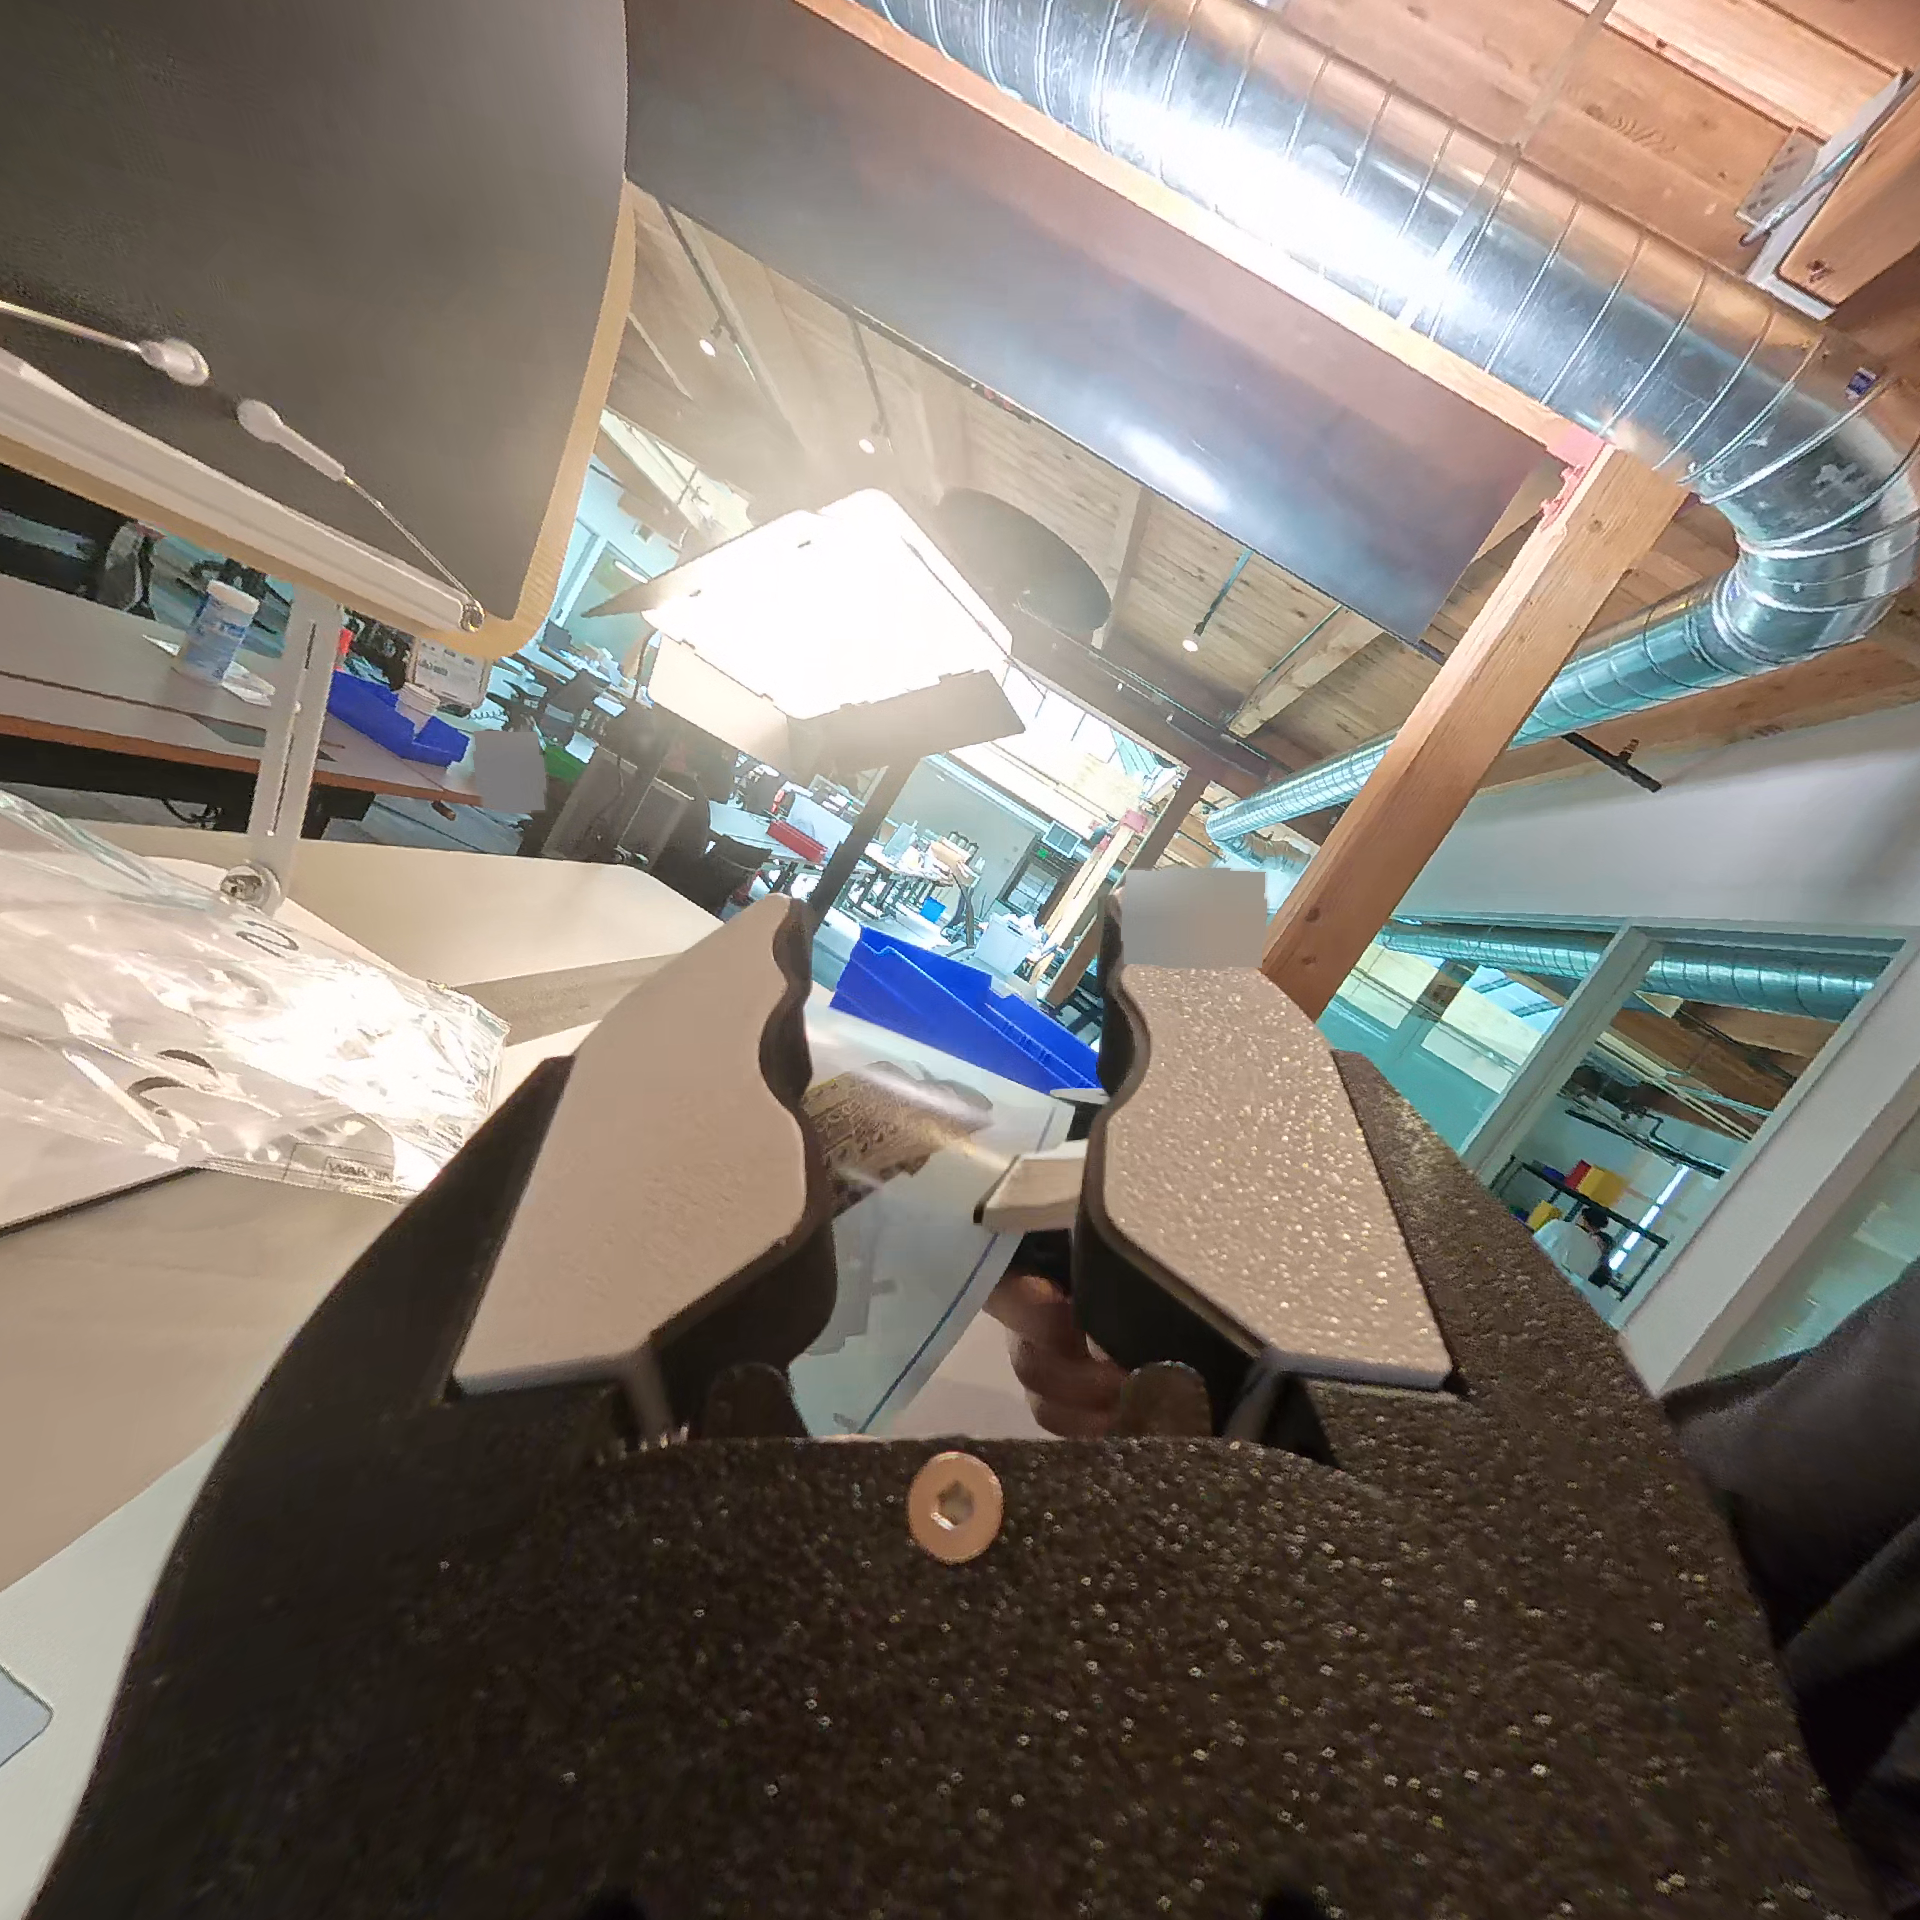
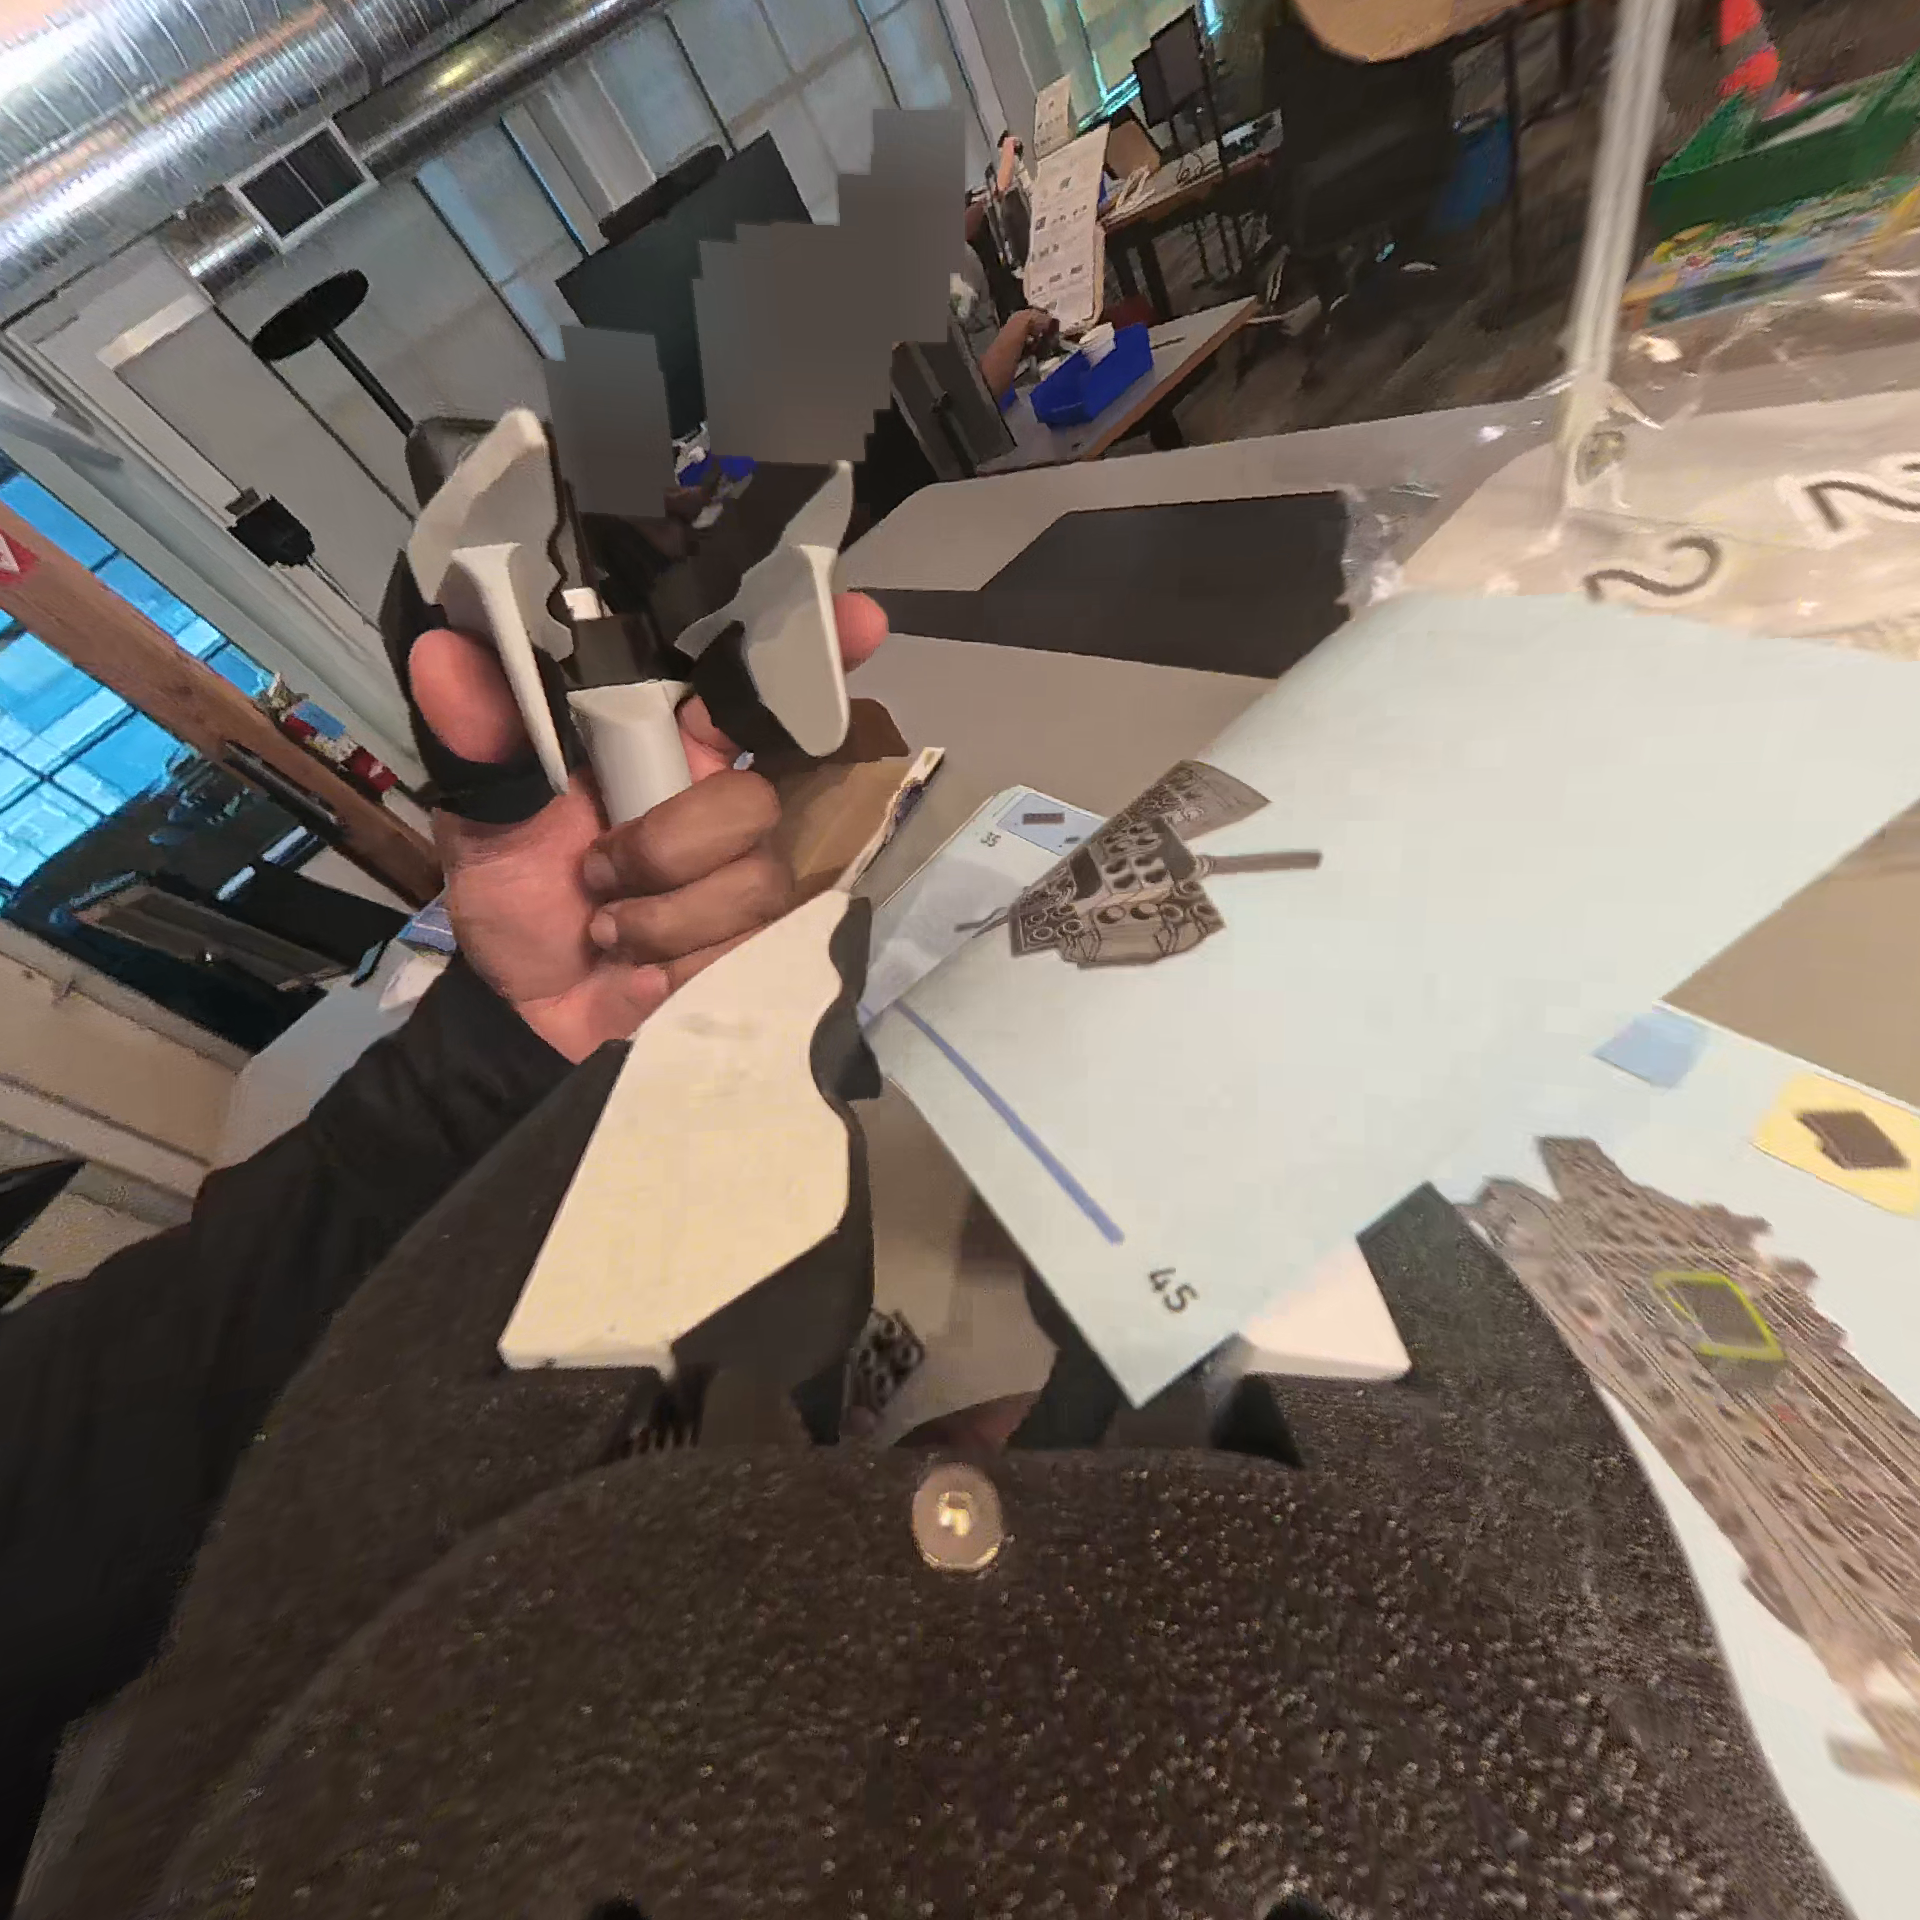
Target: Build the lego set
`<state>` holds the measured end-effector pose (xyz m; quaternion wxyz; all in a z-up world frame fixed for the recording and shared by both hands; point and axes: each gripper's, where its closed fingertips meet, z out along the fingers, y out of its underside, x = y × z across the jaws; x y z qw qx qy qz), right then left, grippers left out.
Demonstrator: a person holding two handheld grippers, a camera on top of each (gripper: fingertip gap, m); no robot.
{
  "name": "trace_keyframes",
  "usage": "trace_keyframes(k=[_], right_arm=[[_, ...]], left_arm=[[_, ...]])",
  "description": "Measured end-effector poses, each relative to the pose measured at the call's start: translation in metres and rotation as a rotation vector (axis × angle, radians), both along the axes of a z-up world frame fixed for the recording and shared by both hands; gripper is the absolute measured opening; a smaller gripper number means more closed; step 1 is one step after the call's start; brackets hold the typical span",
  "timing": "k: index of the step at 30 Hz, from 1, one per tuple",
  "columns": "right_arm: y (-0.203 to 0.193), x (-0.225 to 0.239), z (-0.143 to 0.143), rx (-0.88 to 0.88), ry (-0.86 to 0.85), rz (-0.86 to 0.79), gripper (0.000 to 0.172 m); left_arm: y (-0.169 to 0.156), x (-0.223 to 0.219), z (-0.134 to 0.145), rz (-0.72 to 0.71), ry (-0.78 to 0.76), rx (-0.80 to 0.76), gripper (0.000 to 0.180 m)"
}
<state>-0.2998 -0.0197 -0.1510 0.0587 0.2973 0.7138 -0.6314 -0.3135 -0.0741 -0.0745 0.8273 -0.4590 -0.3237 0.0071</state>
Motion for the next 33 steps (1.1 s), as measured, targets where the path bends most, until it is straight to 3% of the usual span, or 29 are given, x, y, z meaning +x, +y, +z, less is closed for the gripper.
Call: trace_keyframes(k=[1,6,9,16,22,33], right_arm=[[-0.012,0.005,-0.001,0.021,0.011,0.025,0.031],[-0.054,0.026,-0.025,0.191,0.043,0.121,0.033],[-0.06,0.03,-0.024,0.19,0.034,0.128,0.033],[-0.04,0.015,-0.018,0.229,0.086,0.059,0.033],[-0.01,-0.008,-0.037,0.402,0.184,-0.06,0.032],[-0.001,-0.011,-0.075,0.758,0.343,-0.065,0.032]], left_arm=[[-0.002,0.001,0.002,0.009,0.01,0.003,0.053],[-0.021,0.011,0.017,0.055,0.08,0.051,0.053],[-0.033,0.018,0.025,0.065,0.119,0.088,0.053],[-0.042,0.019,0.027,0.073,0.122,0.092,0.052],[-0.046,0.023,0.029,0.103,0.136,0.023,0.05],[-0.055,0.029,0.032,0.108,0.175,0.031,0.046]])
